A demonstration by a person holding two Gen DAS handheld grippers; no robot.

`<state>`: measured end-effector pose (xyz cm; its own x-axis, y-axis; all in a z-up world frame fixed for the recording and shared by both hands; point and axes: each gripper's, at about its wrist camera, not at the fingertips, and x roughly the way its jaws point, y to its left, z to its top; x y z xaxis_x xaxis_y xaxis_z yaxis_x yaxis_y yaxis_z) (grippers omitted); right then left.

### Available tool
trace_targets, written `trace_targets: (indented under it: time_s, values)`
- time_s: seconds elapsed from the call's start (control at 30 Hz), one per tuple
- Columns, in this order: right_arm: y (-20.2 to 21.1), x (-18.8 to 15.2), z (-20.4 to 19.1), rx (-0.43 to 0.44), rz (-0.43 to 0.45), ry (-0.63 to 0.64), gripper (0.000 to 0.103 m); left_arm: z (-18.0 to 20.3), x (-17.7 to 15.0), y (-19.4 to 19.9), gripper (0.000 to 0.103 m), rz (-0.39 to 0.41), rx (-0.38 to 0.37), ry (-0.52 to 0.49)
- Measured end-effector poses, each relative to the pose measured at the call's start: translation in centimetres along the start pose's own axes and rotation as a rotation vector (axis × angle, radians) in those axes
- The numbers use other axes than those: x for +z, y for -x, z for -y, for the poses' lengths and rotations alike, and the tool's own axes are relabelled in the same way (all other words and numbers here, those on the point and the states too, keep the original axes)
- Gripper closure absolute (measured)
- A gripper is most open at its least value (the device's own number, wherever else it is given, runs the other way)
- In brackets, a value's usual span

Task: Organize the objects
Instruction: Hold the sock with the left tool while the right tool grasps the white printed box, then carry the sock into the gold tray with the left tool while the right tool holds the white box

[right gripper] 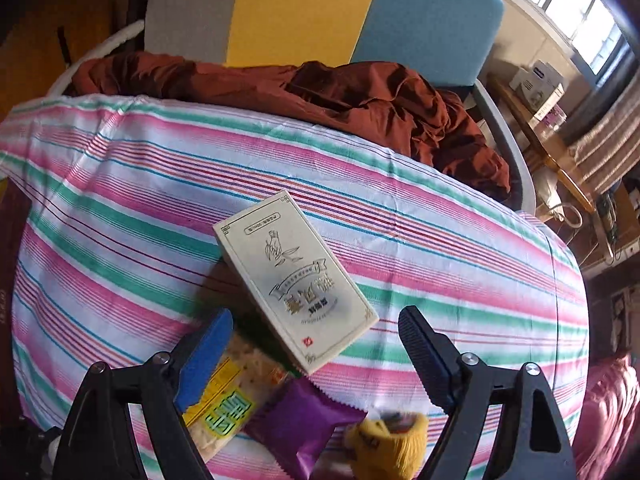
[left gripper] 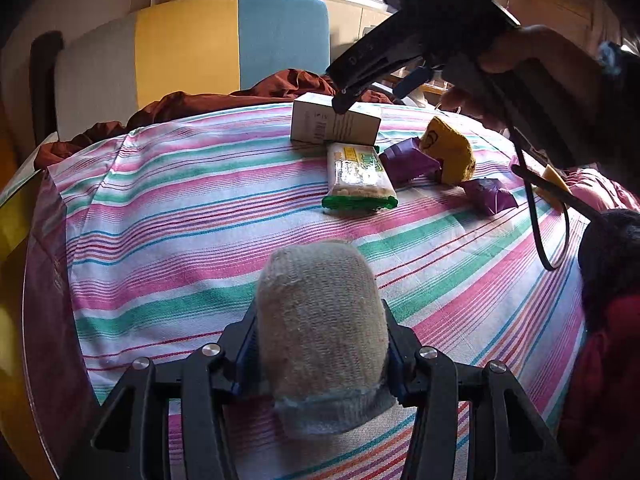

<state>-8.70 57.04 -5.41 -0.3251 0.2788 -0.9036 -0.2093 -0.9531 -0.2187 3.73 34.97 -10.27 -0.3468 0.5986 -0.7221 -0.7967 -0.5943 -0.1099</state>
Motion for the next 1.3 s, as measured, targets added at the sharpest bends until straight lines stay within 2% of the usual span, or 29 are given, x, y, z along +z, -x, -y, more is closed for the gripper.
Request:
trace_targets:
  time_s: [0.17, 0.2, 0.23, 0.3, 0.43, 0.57, 0.67, 0.8, 1.0, 1.1, 1.17, 1.23, 1.3]
  values:
    - [-3.4, 2.1, -0.3, -0.031, -0.071, 0.061, 0.016, -0.2, 0.0, 0.0, 0.049, 0.001, -0.018, 0.013]
    - [-3.7, 2.5, -0.3, -0.028, -0.070, 0.057, 0.021, -0.3, 0.0, 0.0, 0.049, 0.002, -0.021, 0.015]
    - [-4.0, 2.9, -0.4, -0.014, -0.068, 0.045, 0.041, -0.3, 0.0, -0.1, 0.049, 0.002, -0.023, 0.016]
    - [-4.0, 4.1, -0.6, -0.026, -0.038, 0.018, 0.046, -0.3, 0.0, -0.1, 0.049, 0.003, -0.025, 0.015]
    - [-3.7, 6.4, -2.6, 0.049, 0.002, -0.036, 0.051, -0.3, 0.0, -0.1, 0.048, 0.004, -0.031, 0.018]
    - [-2.9, 6.9, -7.2, 0.152, 0.010, -0.009, 0.051, -0.3, -0.1, 0.0, 0.048, 0.005, -0.034, 0.020]
    - [-1.8, 5.9, -10.0, 0.188, -0.003, 0.039, 0.051, -0.3, -0.1, 0.0, 0.048, 0.006, -0.041, 0.026]
    - [-0.4, 3.0, -11.5, 0.225, -0.033, 0.080, 0.052, -0.3, -0.2, 0.1, 0.048, 0.008, -0.045, 0.030]
    - [1.9, -3.7, -11.5, 0.274, -0.077, 0.108, 0.052, -0.2, -0.3, 0.2, 0.050, 0.011, -0.049, 0.033]
    - [1.7, -6.6, -10.5, 0.261, -0.074, 0.090, 0.052, -0.1, -0.2, 0.1, 0.050, 0.011, -0.040, 0.024]
    - [1.2, -8.0, -9.5, 0.267, -0.067, 0.031, 0.052, -0.1, -0.3, 0.2, 0.050, 0.011, -0.032, 0.013]
    - [0.8, -9.0, -8.3, 0.302, -0.040, -0.045, 0.052, 0.2, -0.4, 0.2, 0.050, 0.009, -0.022, 0.001]
    - [1.0, -9.2, -8.0, 0.283, -0.028, -0.062, 0.052, 0.4, -0.4, 0.2, 0.050, 0.008, -0.011, -0.012]
